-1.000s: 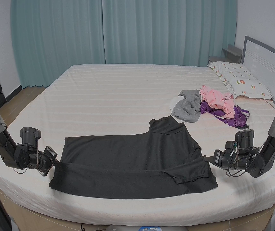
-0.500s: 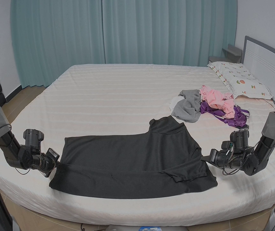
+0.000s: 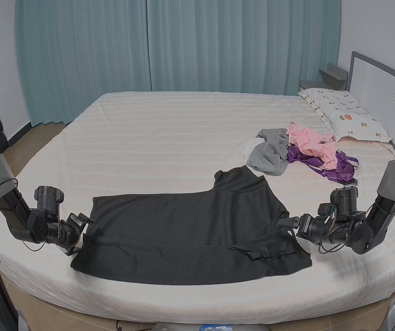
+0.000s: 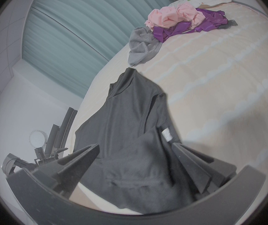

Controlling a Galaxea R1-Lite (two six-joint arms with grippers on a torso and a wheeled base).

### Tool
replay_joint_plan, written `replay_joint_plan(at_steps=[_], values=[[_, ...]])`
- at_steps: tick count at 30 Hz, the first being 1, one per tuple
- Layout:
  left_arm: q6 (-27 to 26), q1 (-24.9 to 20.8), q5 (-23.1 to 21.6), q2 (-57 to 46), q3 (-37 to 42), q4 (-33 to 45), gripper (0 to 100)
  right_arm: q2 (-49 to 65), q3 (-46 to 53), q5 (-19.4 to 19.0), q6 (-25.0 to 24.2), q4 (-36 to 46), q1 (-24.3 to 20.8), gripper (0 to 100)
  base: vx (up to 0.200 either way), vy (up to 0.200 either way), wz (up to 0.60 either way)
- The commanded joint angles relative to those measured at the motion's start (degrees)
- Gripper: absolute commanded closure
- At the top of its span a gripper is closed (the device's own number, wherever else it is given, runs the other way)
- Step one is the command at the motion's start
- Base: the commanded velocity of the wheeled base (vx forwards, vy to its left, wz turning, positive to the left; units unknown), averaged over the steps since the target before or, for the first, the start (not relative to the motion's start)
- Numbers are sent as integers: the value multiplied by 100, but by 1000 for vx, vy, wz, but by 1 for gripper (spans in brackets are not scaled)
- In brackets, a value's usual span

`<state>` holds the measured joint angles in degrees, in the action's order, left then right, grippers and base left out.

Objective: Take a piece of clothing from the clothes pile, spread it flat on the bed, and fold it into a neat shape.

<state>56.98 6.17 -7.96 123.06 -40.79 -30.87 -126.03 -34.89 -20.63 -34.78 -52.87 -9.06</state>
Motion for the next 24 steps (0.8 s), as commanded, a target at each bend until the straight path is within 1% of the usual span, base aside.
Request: replay_joint_plan(at_steps=[1,4,6,8,9,11,12,13,16,18,20,24], values=[[112,95,-100,-309,98,-16,0,685,518,76,-249,-13,-333,0,0,0,0],[112,139,-259,-520,229,-16,0,887,773,111,-635,-13,-509,0,0,0,0],[112,139,-355,-617,344,-25,0,931,984,340,-996,-22,-720,0,0,0,0],[112,139,-364,-626,379,-33,0,887,1054,533,-1145,-22,-817,0,0,0,0],[120,139,-364,-617,388,-42,0,799,1098,735,-1303,-22,-931,0,0,0,0],[120,139,-373,-608,388,-33,0,658,1107,867,-1497,-30,-1001,0,0,0,0],[120,139,-373,-608,396,-33,0,641,1090,885,-1532,-30,-1019,0,0,0,0],[120,139,-373,-591,396,-42,0,579,1046,902,-1699,-65,-1045,0,0,0,0],[112,139,-382,-573,388,-42,0,368,1019,911,-1962,-285,-1142,0,0,0,0],[112,139,-382,-573,388,-42,0,289,1002,929,-2024,-382,-1160,0,0,0,0],[120,139,-478,-573,388,-42,0,87,966,1061,-2156,-672,-1195,0,0,0,0],[129,139,-505,-573,388,-42,0,-36,799,1201,-2323,-690,-1256,0,0,0,0]])
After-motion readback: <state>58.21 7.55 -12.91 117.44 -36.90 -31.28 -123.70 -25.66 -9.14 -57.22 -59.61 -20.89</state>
